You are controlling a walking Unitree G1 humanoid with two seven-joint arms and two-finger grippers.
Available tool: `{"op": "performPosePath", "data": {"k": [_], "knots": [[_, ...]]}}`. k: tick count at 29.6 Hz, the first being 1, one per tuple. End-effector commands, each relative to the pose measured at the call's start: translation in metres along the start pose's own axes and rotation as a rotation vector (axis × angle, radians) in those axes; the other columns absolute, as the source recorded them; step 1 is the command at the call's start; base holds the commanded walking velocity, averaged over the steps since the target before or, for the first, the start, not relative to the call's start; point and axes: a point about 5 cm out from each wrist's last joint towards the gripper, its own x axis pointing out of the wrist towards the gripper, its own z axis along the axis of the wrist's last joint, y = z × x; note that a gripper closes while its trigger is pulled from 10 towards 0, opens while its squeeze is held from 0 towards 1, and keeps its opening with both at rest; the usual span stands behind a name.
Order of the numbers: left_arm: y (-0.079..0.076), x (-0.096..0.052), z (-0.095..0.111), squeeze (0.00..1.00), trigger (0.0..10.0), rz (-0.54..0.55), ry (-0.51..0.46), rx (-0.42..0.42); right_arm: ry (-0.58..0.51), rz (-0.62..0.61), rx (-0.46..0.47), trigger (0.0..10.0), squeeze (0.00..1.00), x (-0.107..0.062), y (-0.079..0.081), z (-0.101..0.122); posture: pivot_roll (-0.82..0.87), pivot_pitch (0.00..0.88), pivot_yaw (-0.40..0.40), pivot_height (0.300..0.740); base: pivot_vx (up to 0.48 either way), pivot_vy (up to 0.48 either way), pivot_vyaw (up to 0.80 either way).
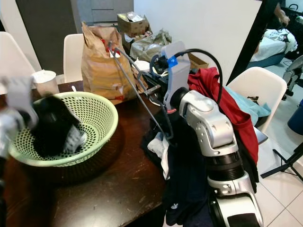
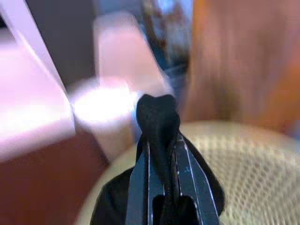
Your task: Hang hanger
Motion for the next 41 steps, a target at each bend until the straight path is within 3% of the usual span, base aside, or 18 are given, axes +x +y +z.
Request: {"op": "performPosePath", "data": {"k": [1, 2, 7, 9, 13, 15, 17, 19, 22, 24, 25, 26, 28, 30, 33, 35, 37, 41], "knots": [[0.007, -0.002, 0.024, 0.0, 0.0, 0.029, -0.081, 0.016, -0.018, -0.025, 0.005, 10.0, 0.0, 0.0, -0.004, 0.002, -0.05, 0.0, -0.07, 0.74, 0.0, 0.0, 0.0], [0.01, -0.006, 0.063, 0.0, 0.0, 0.051, -0.202, 0.033, -0.026, -0.022, 0.014, 10.0, 0.0, 0.003, -0.003, 0.001, -0.03, 0.0, -0.07, 0.74, 0.0, 0.0, 0.0], [0.009, -0.017, 0.113, 0.0, 0.0, 0.054, -0.362, 0.056, -0.04, -0.016, 0.028, 10.0, 0.0, 0.009, 0.001, 0.0, -0.01, 0.0, -0.068, 0.74, 0.0, 0.0, 0.0], [0.005, -0.037, 0.158, 0.0, 0.0, 0.015, -0.507, 0.011, -0.063, -0.012, 0.044, 10.0, 0.0, 0.015, 0.003, 0.0, 0.02, 0.0, -0.067, 0.74, 0.0, 0.0, 0.0], [0.008, -0.046, 0.172, 0.0, 0.0, 0.028, -0.553, 0.002, -0.07, -0.012, 0.049, 10.0, 0.0, 0.016, 0.003, 0.001, 0.02, 0.0, -0.067, 0.74, 0.0, 0.0, 0.0], [0.041, -0.066, 0.19, 0.0, 0.0, 0.202, -0.603, 0.064, -0.077, -0.01, 0.055, 10.0, 0.0, 0.018, 0.003, 0.001, 0.05, 0.0, -0.066, 0.74, 0.0, 0.0, 0.0], [0.05, -0.074, 0.196, 0.0, 0.0, 0.26, -0.615, 0.082, -0.08, -0.009, 0.057, 10.0, 0.0, 0.018, 0.003, 0.001, 0.05, 0.0, -0.064, 0.74, 0.0, 0.0, 0.0], [0.061, -0.082, 0.189, 0.0, 0.0, 0.296, -0.561, 0.065, -0.085, -0.008, 0.06, 10.0, 0.0, 0.019, 0.003, 0.001, 0.06, 0.0, -0.061, 0.74, 0.0, 0.0, 0.0], [0.053, -0.081, 0.167, 0.0, 0.6, 0.225, -0.462, -0.015, -0.088, -0.008, 0.06, 10.0, 0.0, 0.02, 0.002, 0.001, 0.06, 0.0, -0.059, 0.74, 0.0, 0.0, 0.0], [0.024, -0.077, 0.133, 0.0, 1.1, 0.028, -0.318, -0.17, -0.095, -0.006, 0.059, 10.0, 0.0, 0.021, 0.002, 0.001, 0.07, 0.0, -0.06, 0.74, 0.0, 0.0, 0.0], [0.024, -0.077, 0.133, 0.0, 1.1, 0.028, -0.318, -0.17, -0.095, -0.006, 0.059, 10.0, 0.0, 0.021, 0.002, 0.001, 0.07, 0.0, -0.06, 0.74, 0.0, 0.0, 0.0], [-0.002, -0.078, 0.109, 0.0, 0.7, -0.126, -0.223, -0.234, -0.096, -0.003, 0.058, 10.0, 0.0, 0.021, 0.002, 0.0, 0.07, 0.0, -0.062, 0.74, 0.0, 0.0, 0.0], [-0.027, -0.081, 0.09, 0.0, 0.0, -0.26, -0.167, -0.308, -0.096, 0.001, 0.057, 10.0, 0.0, 0.022, 0.002, 0.0, 0.08, 0.0, -0.064, 0.74, 0.0, 0.0, 0.0], [-0.027, -0.081, 0.09, 0.0, 0.0, -0.26, -0.167, -0.308, -0.096, 0.001, 0.057, 10.0, 0.0, 0.022, 0.002, 0.0, 0.08, 0.0, -0.064, 0.74, 0.0, 0.0, 0.0], [-0.064, -0.096, 0.075, 0.0, 0.0, -0.502, -0.139, -0.4, -0.097, 0.008, 0.057, 10.0, 0.0, 0.023, 0.003, -0.001, 0.08, 0.0, -0.064, 0.74, 0.0, 0.0, 0.0], [-0.064, -0.096, 0.075, 0.0, 0.0, -0.502, -0.139, -0.4, -0.097, 0.008, 0.057, 10.0, 0.0, 0.023, 0.003, -0.001, 0.08, 0.0, -0.064, 0.74, 0.0, 0.0, 0.0], [-0.083, -0.112, 0.087, 0.0, 0.0, -0.705, -0.22, -0.393, -0.098, 0.014, 0.056, 10.0, 0.0, 0.023, 0.004, -0.002, 0.09, 0.0, -0.065, 0.74, 0.0, 0.0, 0.0], [-0.087, -0.124, 0.097, 0.0, 0.0, -0.809, -0.269, -0.397, -0.098, 0.016, 0.055, 10.0, 0.0, 0.024, 0.004, -0.002, 0.08, 0.0, -0.061, 0.74, 0.0, 0.0, 0.0]]}}
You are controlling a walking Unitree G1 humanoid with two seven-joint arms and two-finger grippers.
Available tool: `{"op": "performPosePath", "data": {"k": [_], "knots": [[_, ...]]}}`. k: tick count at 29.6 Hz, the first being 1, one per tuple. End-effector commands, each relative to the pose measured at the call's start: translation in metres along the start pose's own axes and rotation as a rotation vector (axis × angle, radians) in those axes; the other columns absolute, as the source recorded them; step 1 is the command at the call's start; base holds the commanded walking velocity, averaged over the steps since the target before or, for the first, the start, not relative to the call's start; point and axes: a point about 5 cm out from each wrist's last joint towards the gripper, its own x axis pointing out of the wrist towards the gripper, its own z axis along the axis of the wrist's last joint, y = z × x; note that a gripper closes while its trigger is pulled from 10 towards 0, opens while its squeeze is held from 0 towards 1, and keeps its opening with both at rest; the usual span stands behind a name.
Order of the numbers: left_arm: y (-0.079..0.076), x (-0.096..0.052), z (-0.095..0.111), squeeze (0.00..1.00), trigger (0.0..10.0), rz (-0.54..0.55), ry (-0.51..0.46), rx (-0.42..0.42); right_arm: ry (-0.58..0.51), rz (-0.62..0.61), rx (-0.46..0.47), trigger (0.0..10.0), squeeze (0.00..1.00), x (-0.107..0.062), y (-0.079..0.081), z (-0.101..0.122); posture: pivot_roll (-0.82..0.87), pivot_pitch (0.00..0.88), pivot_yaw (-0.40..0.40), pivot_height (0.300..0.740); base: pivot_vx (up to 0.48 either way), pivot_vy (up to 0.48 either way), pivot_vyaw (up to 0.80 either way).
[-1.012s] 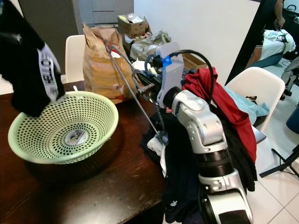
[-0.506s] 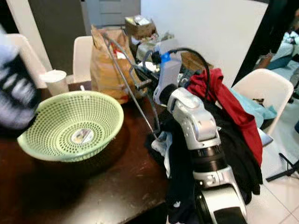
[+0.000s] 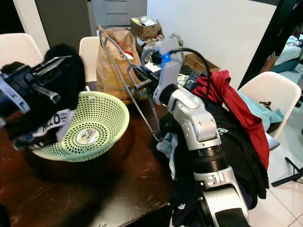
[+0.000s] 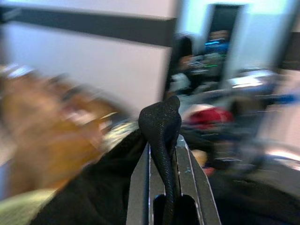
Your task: Hang hanger
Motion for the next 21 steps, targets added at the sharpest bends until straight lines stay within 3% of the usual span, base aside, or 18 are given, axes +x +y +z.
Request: {"op": "performPosePath", "data": {"k": [1, 7, 8, 12, 13, 15, 16, 17, 18, 20, 21], "knots": [[-0.007, -0.001, 0.005, 0.0, 0.0, -0.049, -0.012, 0.009, -0.004, -0.002, -0.015, 10.0, 0.0, 0.001, -0.001, 0.001, 0.08, 0.0, -0.061, 0.74, 0.0, 0.0, 0.0], [-0.01, -0.004, 0.016, 0.0, 0.0, -0.039, -0.078, 0.003, -0.007, 0.001, -0.017, 10.0, 0.0, 0.001, -0.001, 0.0, 0.09, 0.0, -0.064, 0.74, 0.0, 0.0, 0.0], [-0.012, -0.002, 0.028, 0.0, 0.0, -0.037, -0.15, -0.002, -0.007, 0.002, -0.018, 10.0, 0.0, 0.001, -0.002, 0.0, 0.09, 0.0, -0.065, 0.74, 0.0, 0.0, 0.0], [-0.015, 0.0, 0.038, 0.0, 0.0, -0.047, -0.231, -0.05, -0.008, 0.002, -0.02, 10.0, 0.0, 0.001, -0.002, 0.001, 0.08, 0.0, -0.061, 0.74, 0.0, 0.0, 0.0], [-0.014, -0.005, 0.027, 0.0, 0.0, -0.047, -0.189, -0.096, -0.008, 0.002, -0.021, 10.0, 0.0, 0.001, -0.002, 0.001, 0.08, 0.0, -0.055, 0.74, 0.0, 0.0, 0.0], [-0.014, -0.005, 0.027, 0.0, 0.0, -0.047, -0.189, -0.096, -0.008, 0.002, -0.021, 10.0, 0.0, 0.001, -0.002, 0.001, 0.08, 0.0, -0.055, 0.74, 0.0, 0.0, 0.0], [-0.019, -0.018, -0.004, 0.0, 0.5, -0.065, -0.063, -0.176, -0.005, 0.002, -0.022, 10.0, 0.0, 0.001, -0.003, 0.0, 0.08, 0.0, -0.051, 0.74, 0.0, 0.0, 0.0], [-0.019, -0.018, -0.004, 0.0, 0.5, -0.065, -0.063, -0.176, -0.005, 0.002, -0.022, 10.0, 0.0, 0.001, -0.003, 0.0, 0.08, 0.0, -0.051, 0.74, 0.0, 0.0, 0.0], [-0.024, -0.03, -0.025, 0.0, 0.5, -0.079, 0.025, -0.241, -0.003, 0.002, -0.023, 10.0, 0.0, 0.0, -0.003, 0.0, 0.08, 0.0, -0.051, 0.74, 0.0, 0.0, 0.0], [-0.024, -0.03, -0.025, 0.0, 0.5, -0.079, 0.025, -0.241, -0.003, 0.002, -0.023, 10.0, 0.0, 0.0, -0.003, 0.0, 0.08, 0.0, -0.051, 0.74, 0.0, 0.0, 0.0], [-0.035, -0.052, -0.066, 0.0, 0.0, -0.054, 0.157, -0.386, 0.001, 0.002, -0.024, 10.0, 0.0, -0.001, -0.004, 0.0, 0.08, 0.0, -0.049, 0.74, 0.0, 0.0, 0.0]]}}
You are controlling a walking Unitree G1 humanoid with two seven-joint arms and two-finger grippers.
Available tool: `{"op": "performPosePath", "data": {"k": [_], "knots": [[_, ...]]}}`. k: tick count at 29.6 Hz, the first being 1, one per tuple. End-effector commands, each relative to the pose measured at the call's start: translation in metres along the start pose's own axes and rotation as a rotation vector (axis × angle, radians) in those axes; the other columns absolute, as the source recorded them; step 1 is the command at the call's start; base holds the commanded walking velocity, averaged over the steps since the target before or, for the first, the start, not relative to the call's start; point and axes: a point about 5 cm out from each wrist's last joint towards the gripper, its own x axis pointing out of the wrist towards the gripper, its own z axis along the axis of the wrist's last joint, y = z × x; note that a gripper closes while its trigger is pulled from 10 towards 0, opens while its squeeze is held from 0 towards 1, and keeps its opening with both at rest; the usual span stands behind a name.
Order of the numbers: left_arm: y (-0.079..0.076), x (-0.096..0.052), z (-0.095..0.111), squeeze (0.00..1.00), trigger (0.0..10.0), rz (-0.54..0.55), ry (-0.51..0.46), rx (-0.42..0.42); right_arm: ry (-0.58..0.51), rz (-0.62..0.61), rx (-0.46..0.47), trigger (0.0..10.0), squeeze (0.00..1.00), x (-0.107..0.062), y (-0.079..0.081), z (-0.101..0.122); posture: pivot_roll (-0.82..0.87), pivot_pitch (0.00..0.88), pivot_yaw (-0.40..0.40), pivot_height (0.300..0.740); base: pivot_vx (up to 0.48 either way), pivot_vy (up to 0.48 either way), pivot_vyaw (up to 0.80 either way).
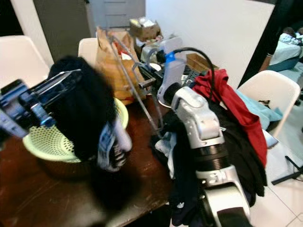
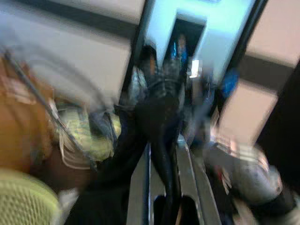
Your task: Hang hanger
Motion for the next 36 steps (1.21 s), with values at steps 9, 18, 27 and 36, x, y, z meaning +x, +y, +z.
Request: {"op": "performPosePath", "data": {"k": [9, 18, 27, 36], "knots": [[-0.009, -0.079, -0.094, 0.0, 0.0, 0.244, 0.238, -0.341, 0.015, 0.018, -0.007, 10.0, 0.0, -0.001, 0.002, -0.004, 0.11, 0.0, -0.06, 0.74, 0.0, 0.0, 0.0], [0.033, -0.126, -0.057, 0.0, 0.0, 0.656, 0.081, -0.202, 0.027, 0.041, -0.006, 10.0, 0.0, 0.0, 0.004, -0.005, 0.12, 0.0, -0.075, 0.74, 0.0, 0.0, 0.0], [0.064, -0.177, -0.063, 0.18, 10.0, 1.061, 0.045, -0.119, 0.039, 0.083, 0.0, 10.0, 0.0, 0.004, 0.011, -0.008, 0.13, 0.0, -0.094, 0.74, 0.0, 0.0, 0.0], [0.087, -0.173, -0.088, 1.0, 10.0, 1.149, 0.146, -0.031, 0.054, 0.1, -0.019, 10.0, 0.0, 0.002, 0.014, -0.01, 0.09, 0.0, -0.085, 0.74, 0.0, 0.0, 0.0]]}}
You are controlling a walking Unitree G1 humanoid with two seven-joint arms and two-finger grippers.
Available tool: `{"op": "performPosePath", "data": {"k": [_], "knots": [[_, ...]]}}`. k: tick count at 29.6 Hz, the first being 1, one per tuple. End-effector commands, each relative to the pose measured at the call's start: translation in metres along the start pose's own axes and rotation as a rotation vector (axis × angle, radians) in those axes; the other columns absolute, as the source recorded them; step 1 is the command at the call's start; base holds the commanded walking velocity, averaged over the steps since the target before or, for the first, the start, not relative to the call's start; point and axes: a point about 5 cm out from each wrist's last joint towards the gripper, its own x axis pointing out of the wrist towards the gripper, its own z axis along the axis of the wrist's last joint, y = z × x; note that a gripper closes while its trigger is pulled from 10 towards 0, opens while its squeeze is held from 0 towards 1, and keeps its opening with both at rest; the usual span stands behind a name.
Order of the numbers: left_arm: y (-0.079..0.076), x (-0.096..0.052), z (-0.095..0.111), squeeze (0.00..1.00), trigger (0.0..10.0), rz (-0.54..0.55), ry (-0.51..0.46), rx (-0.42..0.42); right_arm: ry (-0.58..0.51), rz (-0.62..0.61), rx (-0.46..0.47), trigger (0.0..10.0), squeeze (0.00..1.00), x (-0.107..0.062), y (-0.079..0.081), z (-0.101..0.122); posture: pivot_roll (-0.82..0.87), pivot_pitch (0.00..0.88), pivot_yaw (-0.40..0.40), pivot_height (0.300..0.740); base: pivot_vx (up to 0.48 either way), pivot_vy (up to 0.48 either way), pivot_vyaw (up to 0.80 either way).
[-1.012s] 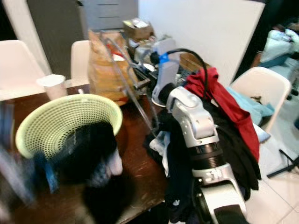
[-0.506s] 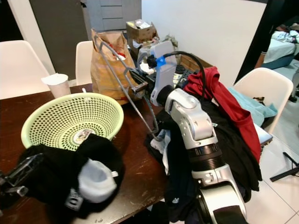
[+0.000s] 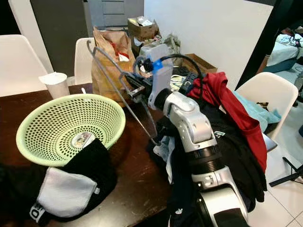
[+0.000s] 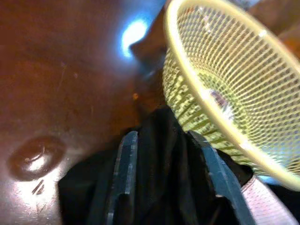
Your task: Hang hanger
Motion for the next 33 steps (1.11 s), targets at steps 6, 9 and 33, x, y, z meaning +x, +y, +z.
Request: {"op": "performPosePath", "data": {"k": [6, 9, 33], "knots": [[-0.013, 0.002, 0.032, 1.0, 10.0, -0.039, -0.173, 0.15, 0.016, 0.0, -0.025, 10.0, 0.0, -0.005, -0.002, -0.001, 0.09, 0.0, -0.092, 0.74, 0.0, 0.0, 0.0], [-0.059, -0.012, 0.056, 1.0, 10.0, -0.359, -0.202, 0.236, 0.02, 0.014, -0.03, 10.0, 0.0, -0.004, -0.002, -0.001, 0.1, 0.0, -0.103, 0.74, 0.0, 0.0, 0.0], [-0.112, -0.027, 0.025, 0.0, 10.0, -0.58, -0.034, 0.34, 0.06, 0.099, -0.065, 10.0, 0.0, 0.002, 0.004, -0.004, 0.12, 0.0, -0.106, 0.74, -0.18, 0.0, 0.0]]}}
